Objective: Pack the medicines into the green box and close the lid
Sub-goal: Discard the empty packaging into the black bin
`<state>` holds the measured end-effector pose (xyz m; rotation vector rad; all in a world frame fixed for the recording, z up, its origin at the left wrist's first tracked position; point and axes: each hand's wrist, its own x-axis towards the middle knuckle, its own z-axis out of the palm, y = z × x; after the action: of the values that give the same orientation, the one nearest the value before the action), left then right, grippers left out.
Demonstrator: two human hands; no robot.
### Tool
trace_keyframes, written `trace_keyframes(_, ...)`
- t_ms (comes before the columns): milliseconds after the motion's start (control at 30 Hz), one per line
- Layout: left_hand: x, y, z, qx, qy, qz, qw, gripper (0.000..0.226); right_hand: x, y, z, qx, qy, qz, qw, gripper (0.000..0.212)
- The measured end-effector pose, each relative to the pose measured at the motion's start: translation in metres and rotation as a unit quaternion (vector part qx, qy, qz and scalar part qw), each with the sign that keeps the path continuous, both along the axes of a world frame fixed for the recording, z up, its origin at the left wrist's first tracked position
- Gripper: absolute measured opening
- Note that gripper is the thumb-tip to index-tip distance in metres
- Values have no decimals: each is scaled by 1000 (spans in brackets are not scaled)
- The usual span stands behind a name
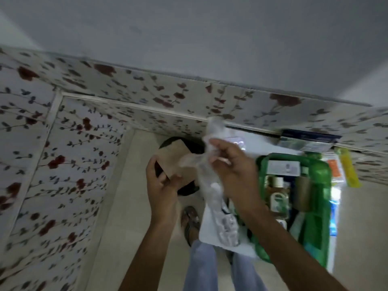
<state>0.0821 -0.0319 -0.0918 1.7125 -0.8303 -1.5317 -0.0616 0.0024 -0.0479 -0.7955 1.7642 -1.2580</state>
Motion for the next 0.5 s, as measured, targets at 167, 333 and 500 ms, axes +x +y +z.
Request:
trace_keyframes(167, 54, -3, -27, 45, -54, -100, 993, 30, 108, -37, -63, 136, 16, 149, 979, 50)
trace_keyframes(333, 91, -15, -68, 105, 37, -166, 980, 41, 145, -68, -134, 206, 126, 133, 961, 14)
trace_keyframes(500, 122, -34, -121, 152, 34, -121, 980, 35, 133, -87, -216, 296, 248, 175, 906, 29)
